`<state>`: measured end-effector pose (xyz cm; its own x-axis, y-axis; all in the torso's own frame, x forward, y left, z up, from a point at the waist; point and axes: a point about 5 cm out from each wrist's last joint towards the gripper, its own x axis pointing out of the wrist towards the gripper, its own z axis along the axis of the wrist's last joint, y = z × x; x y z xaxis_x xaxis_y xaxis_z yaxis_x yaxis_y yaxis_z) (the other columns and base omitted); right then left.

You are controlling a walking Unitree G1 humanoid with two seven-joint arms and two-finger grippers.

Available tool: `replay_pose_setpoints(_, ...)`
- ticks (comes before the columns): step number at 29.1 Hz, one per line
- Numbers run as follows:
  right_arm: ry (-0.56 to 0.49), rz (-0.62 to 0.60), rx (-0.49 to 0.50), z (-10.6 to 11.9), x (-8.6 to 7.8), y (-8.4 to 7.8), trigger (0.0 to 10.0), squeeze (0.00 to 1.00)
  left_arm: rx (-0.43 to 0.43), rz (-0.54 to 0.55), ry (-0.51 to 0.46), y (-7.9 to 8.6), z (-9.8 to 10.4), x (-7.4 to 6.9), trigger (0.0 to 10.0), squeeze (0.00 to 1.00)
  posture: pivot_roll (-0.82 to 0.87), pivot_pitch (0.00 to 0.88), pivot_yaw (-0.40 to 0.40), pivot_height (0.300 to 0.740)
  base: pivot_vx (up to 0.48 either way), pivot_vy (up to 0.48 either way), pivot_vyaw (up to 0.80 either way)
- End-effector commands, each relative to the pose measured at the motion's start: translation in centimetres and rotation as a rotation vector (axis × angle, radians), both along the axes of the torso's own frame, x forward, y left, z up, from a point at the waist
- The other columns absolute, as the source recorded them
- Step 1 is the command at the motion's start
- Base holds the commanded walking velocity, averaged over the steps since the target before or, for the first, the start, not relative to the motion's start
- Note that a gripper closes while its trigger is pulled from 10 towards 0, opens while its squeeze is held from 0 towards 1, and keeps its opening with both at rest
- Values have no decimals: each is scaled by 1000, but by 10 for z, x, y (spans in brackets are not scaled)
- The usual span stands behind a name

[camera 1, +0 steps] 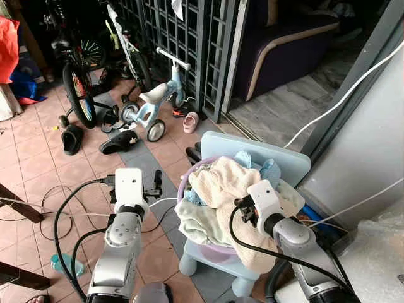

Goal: Clothes washing

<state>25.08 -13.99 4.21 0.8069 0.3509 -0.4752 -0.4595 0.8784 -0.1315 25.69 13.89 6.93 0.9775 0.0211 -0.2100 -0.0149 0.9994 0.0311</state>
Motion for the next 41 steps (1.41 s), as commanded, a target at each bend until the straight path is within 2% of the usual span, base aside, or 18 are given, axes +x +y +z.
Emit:
replay_pose_setpoints(1, 12, 0, -6, -1, 0, 0, 10000, 145, 11, -10, -5, 0, 1, 1, 10000, 0, -22, 0, 5, 740, 0, 0, 0)
replay_pose_setpoints(2, 13, -2, -6, -1, 0, -1, 10000, 0, 11, -10, -5, 0, 1, 1, 10000, 0, -23, 0, 5, 740, 0, 0, 0)
replay_pose_setpoints(4, 13, -2, -6, -1, 0, -1, 10000, 0, 11, -10, -4, 0, 1, 1, 10000, 0, -23, 0, 5, 740, 0, 0, 0)
replay_pose_setpoints(5, 11, -5, -6, 0, -1, -2, 3176, 0, 12, -10, -4, 0, 1, 0, 10000, 0, -24, 0, 5, 740, 0, 0, 0)
replay_pose_setpoints(6, 5, -17, -4, 1, -2, -5, 0, 0, 13, -9, -2, 1, 0, -1, 10000, 0, -24, 0, 6, 740, 0, 0, 0)
replay_pose_setpoints(11, -2, -37, -16, 3, -2, -13, 0, 0, 17, -5, 2, 2, -1, -2, 10000, 0, -25, 0, 2, 740, 0, 0, 0)
replay_pose_setpoints(15, -46, -57, -7, 15, 6, -19, 0, 0, 18, 0, 2, 4, -1, -1, 10000, 0, -27, 0, 0, 740, 0, 0, 0)
replay_pose_setpoints(16, -82, -59, 8, 23, 13, -19, 0, 0, 19, 4, 1, 4, 0, 0, 10000, 0, -28, 0, 0, 740, 0, 0, 0)
replay_pose_setpoints(20, -132, -59, 39, 33, 21, -17, 0, 0, 18, 4, -2, 3, 0, 0, 10000, 0, -27, 0, -1, 740, 0, 0, 0)
replay_pose_setpoints(26, -293, -60, 198, 68, 34, -5, 0, 0, 19, 10, -8, 4, 1, 1, 10000, 0, -22, 0, 0, 740, 0, 0, 0)
replay_pose_setpoints(30, -416, -28, 350, 104, 41, 8, 0, 0, 19, 8, -10, 4, 2, 2, 10000, 0, -26, 0, 0, 740, 0, 0, 0)
replay_pose_setpoints(33, -514, -104, 448, 132, 50, 6, 0, 0, 16, 7, -16, 2, 3, 3, 10000, 0, -27, 0, 0, 740, 0, 0, 0)
replay_pose_setpoints(38, -534, -145, 526, 146, 57, 3, 0, 0, 13, 5, -18, 0, 3, 4, 10000, 0, -32, 0, 1, 740, 0, 0, 0)
replay_pose_setpoints(41, -457, -109, 474, 129, 54, 6, 0, 0, 10, 2, -20, -1, 3, 5, 10000, 0, -32, 0, -1, 740, 0, 0, 0)
